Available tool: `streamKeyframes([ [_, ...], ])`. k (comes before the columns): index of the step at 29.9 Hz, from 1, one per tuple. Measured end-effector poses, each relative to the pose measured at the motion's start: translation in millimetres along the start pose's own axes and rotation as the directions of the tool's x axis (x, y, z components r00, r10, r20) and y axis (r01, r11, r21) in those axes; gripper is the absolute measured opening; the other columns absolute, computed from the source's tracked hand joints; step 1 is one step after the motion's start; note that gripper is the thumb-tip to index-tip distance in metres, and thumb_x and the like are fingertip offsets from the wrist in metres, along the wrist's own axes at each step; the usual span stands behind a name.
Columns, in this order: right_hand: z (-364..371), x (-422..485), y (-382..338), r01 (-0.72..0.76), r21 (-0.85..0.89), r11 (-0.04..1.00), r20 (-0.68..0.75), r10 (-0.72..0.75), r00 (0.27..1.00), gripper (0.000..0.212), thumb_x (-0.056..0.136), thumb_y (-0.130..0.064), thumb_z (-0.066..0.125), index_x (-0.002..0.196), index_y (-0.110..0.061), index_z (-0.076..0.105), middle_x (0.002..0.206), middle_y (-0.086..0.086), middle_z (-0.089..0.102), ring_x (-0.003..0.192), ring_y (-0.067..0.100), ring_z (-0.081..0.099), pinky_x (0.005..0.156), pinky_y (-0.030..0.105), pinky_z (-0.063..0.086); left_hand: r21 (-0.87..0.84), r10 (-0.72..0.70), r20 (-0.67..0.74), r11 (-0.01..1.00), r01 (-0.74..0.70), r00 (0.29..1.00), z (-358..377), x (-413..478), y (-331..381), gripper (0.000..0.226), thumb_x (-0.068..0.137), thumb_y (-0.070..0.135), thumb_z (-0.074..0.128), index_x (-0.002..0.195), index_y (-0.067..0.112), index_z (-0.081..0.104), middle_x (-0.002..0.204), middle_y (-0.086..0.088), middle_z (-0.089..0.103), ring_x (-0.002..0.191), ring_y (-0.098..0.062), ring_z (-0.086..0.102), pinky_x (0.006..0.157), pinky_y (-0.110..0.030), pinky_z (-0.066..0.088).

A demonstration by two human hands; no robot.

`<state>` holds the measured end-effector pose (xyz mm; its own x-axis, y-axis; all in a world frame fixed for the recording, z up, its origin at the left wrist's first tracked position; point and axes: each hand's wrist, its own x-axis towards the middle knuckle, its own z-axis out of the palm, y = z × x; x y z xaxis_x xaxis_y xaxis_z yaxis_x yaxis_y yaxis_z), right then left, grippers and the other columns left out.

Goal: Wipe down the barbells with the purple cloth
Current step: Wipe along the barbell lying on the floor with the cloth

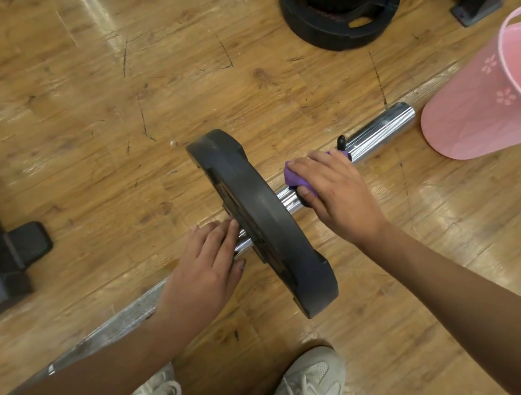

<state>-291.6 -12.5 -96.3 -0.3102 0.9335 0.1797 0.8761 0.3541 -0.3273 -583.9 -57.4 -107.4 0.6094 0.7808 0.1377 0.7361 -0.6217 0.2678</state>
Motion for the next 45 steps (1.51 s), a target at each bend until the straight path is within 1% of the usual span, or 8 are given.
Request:
streamKeyframes([
  [3,6,-15,-8,0.054,0.002,0.999,0.021,-0.054,0.998,0.042,0.107,-0.026,0.046,0.145,-0.009,0.052,0.145,0.005,0.055,0.139,0.029,0.043,0.12,0.047,0.026,0.008,0.009,-0.006,1.0,-0.009,1.0,1,-3,4,0.052,0.104,0.03,0.048,0.139,-0.008,0.052,0.136,-0.023,0.056,0.125,-0.04,0.051,0.105,-0.058,0.046],
  [9,-6,-17,11,0.106,-0.029,0.994,0.064,-0.104,0.993,0.045,0.108,-0.033,0.041,0.145,-0.01,0.052,0.144,0.006,0.057,0.139,0.027,0.045,0.122,0.034,0.018,0.042,0.035,0.001,0.999,-0.035,0.999,5,-10,13,0.052,0.101,0.031,0.05,0.137,-0.007,0.053,0.134,-0.024,0.057,0.125,-0.038,0.047,0.106,-0.061,0.045],
  [20,1,-33,8,0.065,0.002,0.998,0.027,-0.065,0.998,0.045,0.107,-0.034,0.044,0.146,-0.013,0.051,0.147,0.004,0.055,0.144,0.025,0.041,0.12,0.048,0.027,-0.001,0.021,0.078,1.0,-0.021,0.997,5,-18,24,0.055,0.102,0.032,0.045,0.143,-0.005,0.047,0.142,-0.023,0.051,0.129,-0.039,0.047,0.11,-0.063,0.04],
  [26,1,-42,-3,0.008,0.037,0.999,-0.012,-0.007,1.0,0.041,0.106,-0.026,0.048,0.144,-0.013,0.053,0.144,0.001,0.056,0.139,0.025,0.043,0.119,0.043,0.023,-0.253,-0.338,0.181,0.892,0.375,0.924,-7,-32,29,0.074,0.105,0.053,0.036,0.162,0.015,0.007,0.163,-0.009,0.028,0.148,-0.023,0.029,0.118,-0.044,0.027],
  [31,-4,-49,-11,-0.027,0.008,1.0,0.052,0.026,0.998,0.044,0.108,-0.031,0.04,0.147,-0.013,0.049,0.148,0.003,0.053,0.141,0.03,0.039,0.12,0.044,0.021,-0.24,-0.325,0.214,0.897,0.372,0.921,-5,-40,35,0.076,0.105,0.06,0.027,0.16,0.022,-0.01,0.168,-0.005,0.012,0.154,-0.016,0.014,0.124,-0.034,0.009],
  [35,-11,-53,-21,-0.008,-0.037,0.999,0.171,0.014,0.985,0.05,0.108,-0.036,0.032,0.15,-0.015,0.046,0.151,0.003,0.049,0.146,0.029,0.035,0.121,0.046,0.021,-0.228,-0.298,0.225,0.91,0.347,0.928,-1,-48,37,0.078,0.104,0.064,0.02,0.161,0.016,-0.004,0.169,-0.004,0.003,0.155,-0.014,0.006,0.125,-0.036,0.009],
  [40,-18,-58,-21,-0.012,-0.058,0.998,0.274,0.027,0.961,0.05,0.106,-0.038,0.03,0.148,-0.017,0.047,0.149,0.001,0.051,0.144,0.026,0.036,0.119,0.048,0.027,-0.215,-0.272,0.205,0.925,0.314,0.94,-4,-56,46,0.081,0.103,0.063,0.018,0.159,0.004,0.014,0.165,-0.016,0.021,0.15,-0.028,0.027,0.122,-0.041,0.02],
  [45,-25,-58,-27,-0.105,-0.028,0.994,0.136,0.108,0.985,0.036,0.107,-0.03,0.04,0.133,-0.012,0.058,0.134,0.004,0.061,0.129,0.027,0.048,0.11,0.043,0.033,-0.235,-0.234,0.241,0.927,0.291,0.942,1,-64,50,0.086,0.101,0.069,0.01,0.16,0.007,0.011,0.168,-0.011,0.009,0.151,-0.025,0.023,0.12,-0.042,0.028],
])
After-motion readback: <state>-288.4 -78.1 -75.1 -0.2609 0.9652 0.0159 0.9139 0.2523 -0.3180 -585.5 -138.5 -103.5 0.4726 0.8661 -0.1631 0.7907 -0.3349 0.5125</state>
